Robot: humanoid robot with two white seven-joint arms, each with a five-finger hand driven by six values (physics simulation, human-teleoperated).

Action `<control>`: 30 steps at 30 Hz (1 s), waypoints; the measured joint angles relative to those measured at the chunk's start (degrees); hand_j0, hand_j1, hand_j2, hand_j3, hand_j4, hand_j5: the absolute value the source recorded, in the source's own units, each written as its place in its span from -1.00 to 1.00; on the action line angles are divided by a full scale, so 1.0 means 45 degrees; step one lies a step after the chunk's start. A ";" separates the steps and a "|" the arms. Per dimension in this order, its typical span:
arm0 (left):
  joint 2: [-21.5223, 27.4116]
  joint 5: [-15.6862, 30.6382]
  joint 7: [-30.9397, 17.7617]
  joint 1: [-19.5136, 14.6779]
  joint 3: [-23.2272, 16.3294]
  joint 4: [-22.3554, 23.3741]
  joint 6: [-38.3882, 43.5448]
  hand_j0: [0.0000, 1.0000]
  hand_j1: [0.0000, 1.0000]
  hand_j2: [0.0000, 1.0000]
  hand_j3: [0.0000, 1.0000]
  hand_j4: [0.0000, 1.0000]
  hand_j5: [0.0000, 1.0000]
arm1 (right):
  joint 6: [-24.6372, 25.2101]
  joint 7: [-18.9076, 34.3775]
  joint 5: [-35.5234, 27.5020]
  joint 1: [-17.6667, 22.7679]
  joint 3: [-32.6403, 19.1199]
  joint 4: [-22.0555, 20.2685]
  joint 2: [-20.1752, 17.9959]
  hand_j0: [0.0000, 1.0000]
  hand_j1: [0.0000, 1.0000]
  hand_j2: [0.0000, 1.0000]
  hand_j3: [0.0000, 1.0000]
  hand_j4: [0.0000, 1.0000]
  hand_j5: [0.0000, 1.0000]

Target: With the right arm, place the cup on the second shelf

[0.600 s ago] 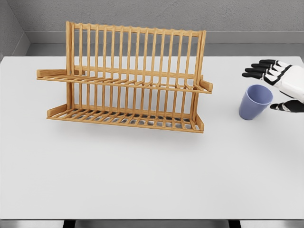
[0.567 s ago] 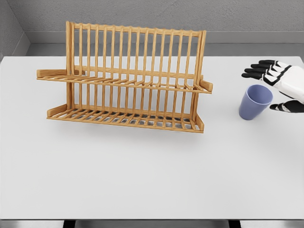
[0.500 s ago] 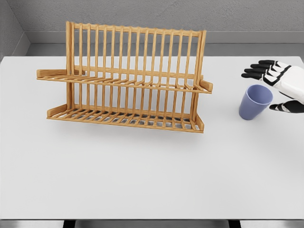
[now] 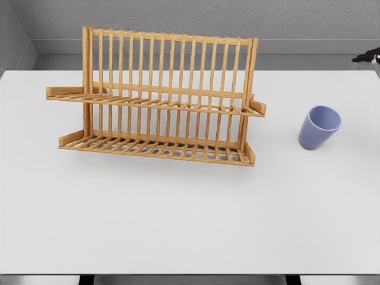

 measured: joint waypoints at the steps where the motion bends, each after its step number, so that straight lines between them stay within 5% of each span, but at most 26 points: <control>1: 0.0000 0.0000 0.0000 0.0000 0.0000 -0.0001 -0.0001 1.00 1.00 1.00 1.00 1.00 1.00 | -0.0014 0.0064 0.0035 -0.0176 0.0668 0.0320 0.0184 1.00 1.00 1.00 1.00 1.00 1.00; 7: -0.0001 0.0004 -0.0003 0.0001 0.0004 -0.0002 0.0003 1.00 1.00 1.00 1.00 1.00 1.00 | -0.0037 0.0595 0.0087 -0.1249 0.2472 0.0989 0.0863 1.00 1.00 1.00 1.00 1.00 1.00; 30: 0.0000 0.0000 0.0000 0.0000 0.0001 -0.0002 0.0002 1.00 1.00 1.00 1.00 1.00 1.00 | -0.0037 0.1252 0.0119 -0.1485 0.3371 0.0473 0.1659 1.00 1.00 1.00 1.00 1.00 1.00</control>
